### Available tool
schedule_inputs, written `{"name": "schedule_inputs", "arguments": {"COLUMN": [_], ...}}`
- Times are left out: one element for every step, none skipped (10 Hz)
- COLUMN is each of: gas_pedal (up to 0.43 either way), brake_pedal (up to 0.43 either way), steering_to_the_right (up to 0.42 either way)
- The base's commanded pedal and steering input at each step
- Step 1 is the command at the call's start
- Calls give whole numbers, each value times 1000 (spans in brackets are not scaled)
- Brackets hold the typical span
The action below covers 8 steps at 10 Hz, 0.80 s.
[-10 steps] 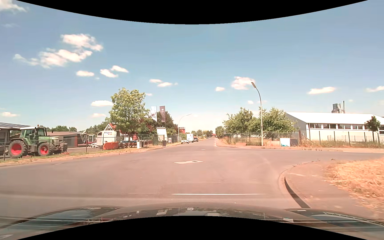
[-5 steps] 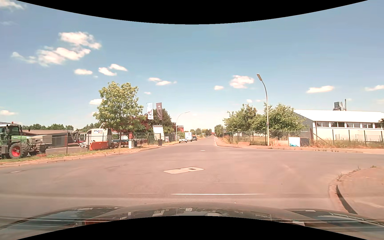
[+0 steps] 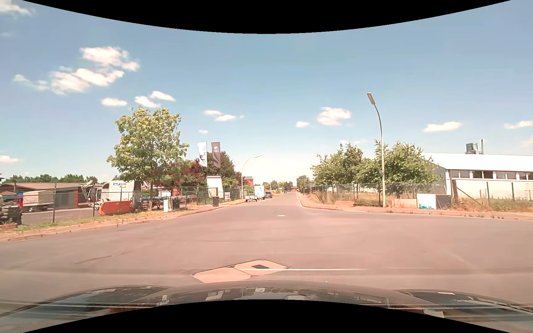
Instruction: Follow the waypoints while adhering to traffic rules and regulations
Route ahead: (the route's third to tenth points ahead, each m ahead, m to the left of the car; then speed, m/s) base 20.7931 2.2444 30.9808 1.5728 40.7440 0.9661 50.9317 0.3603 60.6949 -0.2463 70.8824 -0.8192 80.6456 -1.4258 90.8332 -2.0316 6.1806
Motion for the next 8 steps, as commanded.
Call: {"name": "schedule_inputs", "arguments": {"gas_pedal": [209, 209, 209, 220, 220, 220, 228, 248], "brake_pedal": [0, 0, 0, 0, 0, 0, 0, 0], "steering_to_the_right": [6, 6, 6, 6, 5, 5, 5, 2]}}
